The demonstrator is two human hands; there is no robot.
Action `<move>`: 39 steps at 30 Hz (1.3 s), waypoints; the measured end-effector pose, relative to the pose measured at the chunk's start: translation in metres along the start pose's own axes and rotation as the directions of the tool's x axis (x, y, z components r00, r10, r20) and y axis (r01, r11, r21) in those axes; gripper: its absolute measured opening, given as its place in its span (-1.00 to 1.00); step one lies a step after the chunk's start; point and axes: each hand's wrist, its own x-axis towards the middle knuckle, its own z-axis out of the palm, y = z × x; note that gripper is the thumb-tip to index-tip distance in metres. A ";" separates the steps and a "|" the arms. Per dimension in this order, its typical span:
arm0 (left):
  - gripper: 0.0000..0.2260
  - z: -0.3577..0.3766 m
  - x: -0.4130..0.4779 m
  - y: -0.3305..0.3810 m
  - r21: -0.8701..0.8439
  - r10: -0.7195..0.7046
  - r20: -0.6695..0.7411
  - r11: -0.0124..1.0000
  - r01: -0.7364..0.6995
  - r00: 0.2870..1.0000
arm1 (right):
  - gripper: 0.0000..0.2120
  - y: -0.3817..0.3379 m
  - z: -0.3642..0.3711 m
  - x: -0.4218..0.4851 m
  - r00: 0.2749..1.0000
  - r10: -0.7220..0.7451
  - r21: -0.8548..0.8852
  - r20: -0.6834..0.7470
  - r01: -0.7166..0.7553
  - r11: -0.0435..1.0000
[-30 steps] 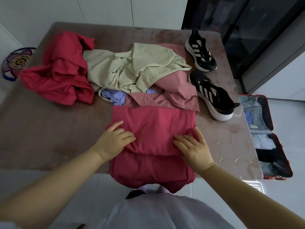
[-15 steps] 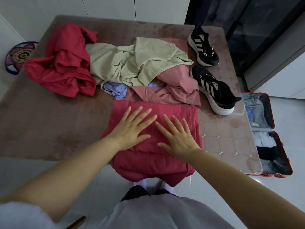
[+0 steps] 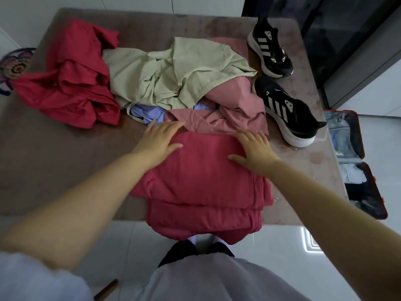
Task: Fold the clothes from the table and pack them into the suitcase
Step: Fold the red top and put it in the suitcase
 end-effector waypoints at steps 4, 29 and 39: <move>-0.35 -0.008 0.024 -0.007 0.020 0.028 0.279 0.999 -0.035 0.960 | -0.20 0.009 -0.012 0.024 0.979 -0.020 -0.026 0.205 0.026 0.999; -0.75 -0.140 0.081 0.021 0.101 -0.035 -0.328 0.992 0.072 0.944 | -0.61 0.000 -0.168 0.062 0.950 -0.018 -0.120 -0.311 -0.021 0.993; -0.57 -0.031 -0.015 0.006 0.261 0.292 -0.119 0.931 -0.254 0.949 | -0.84 -0.002 -0.005 -0.036 0.798 -0.317 -0.222 -0.512 0.234 0.947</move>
